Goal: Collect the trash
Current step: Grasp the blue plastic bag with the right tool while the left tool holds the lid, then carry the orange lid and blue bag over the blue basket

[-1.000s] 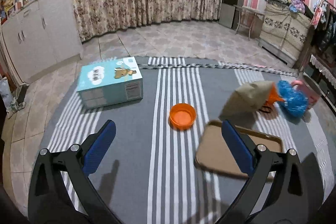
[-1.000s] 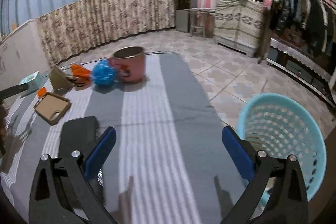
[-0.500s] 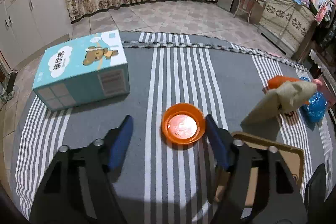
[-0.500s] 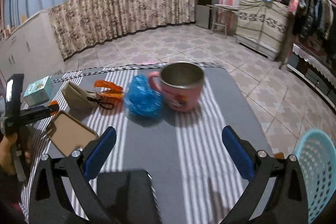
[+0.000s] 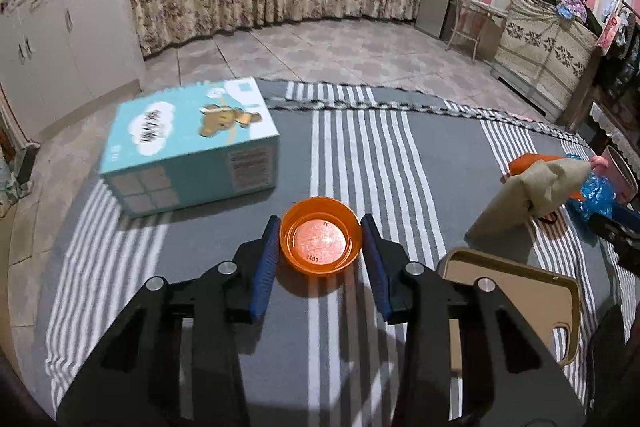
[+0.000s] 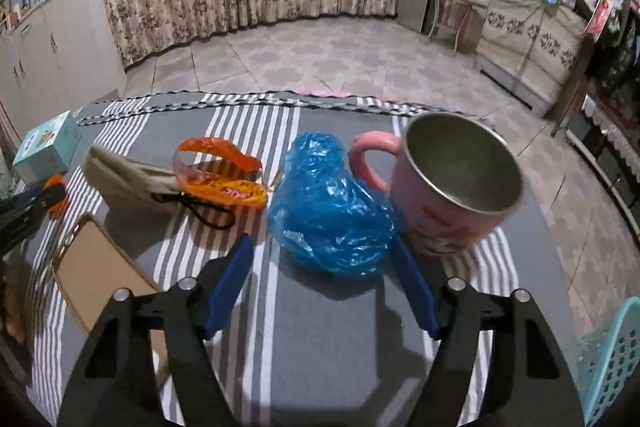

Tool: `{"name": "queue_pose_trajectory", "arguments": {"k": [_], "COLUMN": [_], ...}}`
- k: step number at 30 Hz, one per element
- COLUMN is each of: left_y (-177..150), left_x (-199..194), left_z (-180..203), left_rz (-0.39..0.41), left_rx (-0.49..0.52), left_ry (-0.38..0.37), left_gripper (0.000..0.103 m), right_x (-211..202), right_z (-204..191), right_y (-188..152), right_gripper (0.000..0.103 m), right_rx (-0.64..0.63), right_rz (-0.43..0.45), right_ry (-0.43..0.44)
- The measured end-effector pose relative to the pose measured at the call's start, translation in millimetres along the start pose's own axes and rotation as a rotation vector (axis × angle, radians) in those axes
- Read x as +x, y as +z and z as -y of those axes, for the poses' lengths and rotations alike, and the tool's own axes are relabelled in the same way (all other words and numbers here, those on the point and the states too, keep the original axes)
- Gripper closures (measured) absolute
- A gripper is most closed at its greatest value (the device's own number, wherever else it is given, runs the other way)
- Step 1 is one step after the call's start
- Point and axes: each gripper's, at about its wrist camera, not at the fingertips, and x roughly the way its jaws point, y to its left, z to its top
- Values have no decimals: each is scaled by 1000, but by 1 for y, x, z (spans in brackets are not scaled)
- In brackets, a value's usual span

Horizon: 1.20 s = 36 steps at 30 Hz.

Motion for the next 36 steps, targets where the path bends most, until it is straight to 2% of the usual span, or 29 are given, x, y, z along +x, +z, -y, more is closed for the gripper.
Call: {"name": "queue_pose_trajectory", "arguments": {"k": [6, 8, 11, 17, 25, 29, 36], "left_y": [-1, -1, -1, 3, 4, -1, -23], "left_x": [-17, -21, -24, -32, -70, -100, -145], "left_z": [4, 5, 3, 4, 28, 43, 93], "left_rz": [55, 69, 85, 100, 139, 174, 208], "left_rx": [25, 23, 4, 11, 43, 50, 82], "left_ry": [-11, -15, -27, 1, -1, -25, -80], "left_gripper": [64, 64, 64, 64, 64, 64, 64], "right_x": [15, 15, 12, -19, -86, -122, -173], "right_z": [-5, -5, -7, -9, 20, 48, 109], "right_y": [4, 4, 3, -1, -9, -30, -80], "right_gripper": [57, 66, 74, 77, 77, 77, 77], "right_rx": [-30, -31, -43, -79, -45, -3, 49], "right_rz": [-47, -43, -23, 64, 178, 222, 258], "right_ry": [-10, -4, 7, 13, 53, 63, 3]}}
